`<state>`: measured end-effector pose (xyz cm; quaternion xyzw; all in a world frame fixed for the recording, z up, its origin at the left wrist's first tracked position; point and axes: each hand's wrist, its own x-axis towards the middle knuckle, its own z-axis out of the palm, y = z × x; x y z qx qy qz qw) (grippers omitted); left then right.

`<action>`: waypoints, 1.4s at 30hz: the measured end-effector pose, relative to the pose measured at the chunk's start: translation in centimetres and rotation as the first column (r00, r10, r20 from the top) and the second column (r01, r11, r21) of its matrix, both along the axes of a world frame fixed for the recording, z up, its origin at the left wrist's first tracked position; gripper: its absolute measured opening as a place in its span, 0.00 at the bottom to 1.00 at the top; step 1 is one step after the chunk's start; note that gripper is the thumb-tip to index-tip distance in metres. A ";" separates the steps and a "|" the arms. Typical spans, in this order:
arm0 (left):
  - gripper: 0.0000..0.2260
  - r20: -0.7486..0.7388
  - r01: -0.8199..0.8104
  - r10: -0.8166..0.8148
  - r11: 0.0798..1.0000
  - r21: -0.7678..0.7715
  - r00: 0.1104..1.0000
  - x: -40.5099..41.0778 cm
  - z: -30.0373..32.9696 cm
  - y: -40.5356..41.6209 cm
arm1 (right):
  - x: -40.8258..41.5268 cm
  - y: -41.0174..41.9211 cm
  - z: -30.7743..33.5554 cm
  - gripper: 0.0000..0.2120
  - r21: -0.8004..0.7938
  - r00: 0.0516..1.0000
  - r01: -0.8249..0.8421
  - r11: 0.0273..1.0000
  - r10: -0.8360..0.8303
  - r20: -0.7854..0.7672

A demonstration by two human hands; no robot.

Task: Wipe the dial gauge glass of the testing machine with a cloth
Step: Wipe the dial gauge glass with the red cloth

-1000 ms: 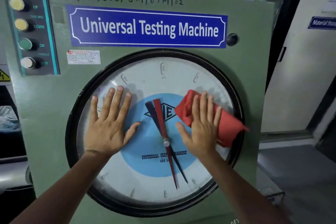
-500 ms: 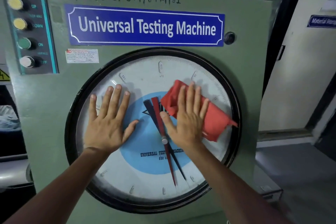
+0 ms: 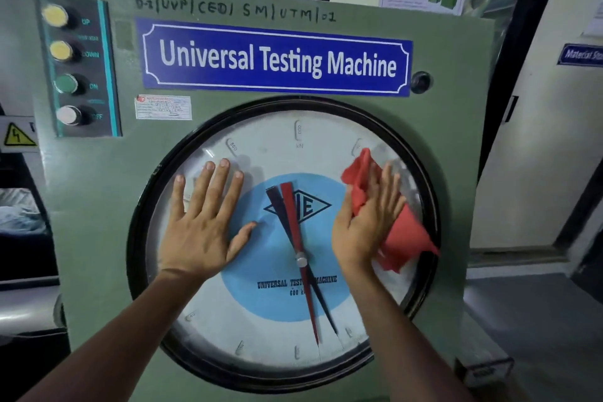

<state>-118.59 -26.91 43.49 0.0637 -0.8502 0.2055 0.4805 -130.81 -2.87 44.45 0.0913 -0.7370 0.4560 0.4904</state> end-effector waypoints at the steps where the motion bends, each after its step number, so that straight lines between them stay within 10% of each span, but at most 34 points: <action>1: 0.39 0.003 0.001 -0.001 1.000 0.002 1.000 0.0 0.0 0.0 | 0.5 -1.1 1.0 0.23 -0.157 0.999 -0.042 0.987 0.042 -0.003; 4: 0.39 0.009 -0.001 0.001 1.000 -0.007 1.000 -0.1 -0.1 -0.4 | 2.1 -4.4 6.3 0.18 -0.304 0.976 -0.203 0.931 0.167 -0.142; 7: 0.39 -0.003 -0.004 0.004 1.000 -0.013 1.000 -0.3 -0.2 -0.5 | 3.6 -7.9 12.3 0.26 0.211 0.946 -0.131 0.969 0.186 -0.265; 9: 0.39 -0.010 0.003 -0.004 1.000 -0.008 1.000 -0.3 -0.3 -0.6 | 4.2 -9.9 14.6 0.28 0.593 0.928 0.023 0.805 0.204 -0.313; 13: 0.38 -0.010 0.008 -0.008 1.000 -0.009 1.000 -0.3 -0.3 -0.7 | 1.9 -9.1 16.6 0.23 0.796 0.900 0.118 0.594 0.275 -0.338; 25: 0.39 0.028 0.030 -0.031 0.999 0.044 0.999 -0.1 -0.2 -0.4 | -4.9 4.3 9.7 0.28 0.158 0.975 0.170 0.973 -0.189 0.118; 32: 0.39 0.045 0.032 -0.034 0.998 0.050 0.998 0.0 -0.1 -0.5 | -4.4 9.8 2.9 0.36 -0.161 0.890 0.109 0.981 -0.024 0.456; 36: 0.39 0.111 0.017 -0.027 0.996 0.092 0.993 0.5 0.5 0.1 | -1.7 12.5 5.9 0.28 -0.204 0.937 -0.039 0.978 0.107 0.332; 39: 0.38 0.190 -0.003 -0.025 0.989 0.147 0.981 1.8 1.4 1.1 | 3.3 11.2 9.2 0.22 -0.418 0.913 -0.271 0.867 0.369 0.174; 42: 0.39 0.278 0.008 -0.082 0.966 0.257 0.957 4.1 3.3 2.9 | 7.6 8.2 10.7 0.22 -0.783 0.554 -0.427 0.452 0.815 0.168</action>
